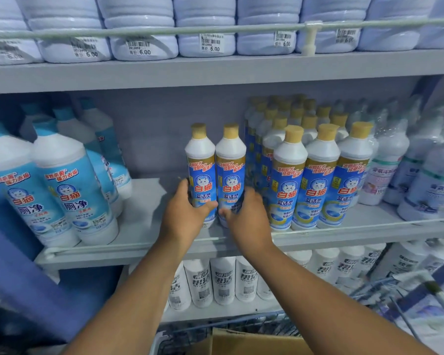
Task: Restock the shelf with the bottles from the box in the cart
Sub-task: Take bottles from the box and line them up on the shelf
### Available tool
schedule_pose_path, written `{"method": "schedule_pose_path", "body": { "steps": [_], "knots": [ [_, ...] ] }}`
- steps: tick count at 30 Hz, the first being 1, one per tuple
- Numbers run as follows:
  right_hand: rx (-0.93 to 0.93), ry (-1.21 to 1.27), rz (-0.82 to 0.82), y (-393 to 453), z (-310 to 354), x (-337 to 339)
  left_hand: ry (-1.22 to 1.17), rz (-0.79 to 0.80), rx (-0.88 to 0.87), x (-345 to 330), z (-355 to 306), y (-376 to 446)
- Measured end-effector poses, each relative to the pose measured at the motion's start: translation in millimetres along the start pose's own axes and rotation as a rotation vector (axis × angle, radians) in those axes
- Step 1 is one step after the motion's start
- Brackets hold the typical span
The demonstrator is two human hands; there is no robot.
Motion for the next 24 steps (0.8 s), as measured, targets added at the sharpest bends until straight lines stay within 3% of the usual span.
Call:
{"method": "schedule_pose_path", "body": {
  "steps": [11,24],
  "knots": [
    [-0.107,0.086,0.056,61,-2,-34,0.039,-0.013,0.013,-26,15,47],
    [-0.176,-0.203,-0.169,133,0,-85,0.028,-0.059,-0.007,-46,32,108]
  ]
}}
Point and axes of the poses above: each hand's wrist, its own y-axis towards the middle knuckle, its own x-axis out of the back of the hand, z = x × y, the point moved 2 cm from there along y, towards the middle knuckle, and after that the axes turned 11 degrees about -x, right-handed, at the moved point
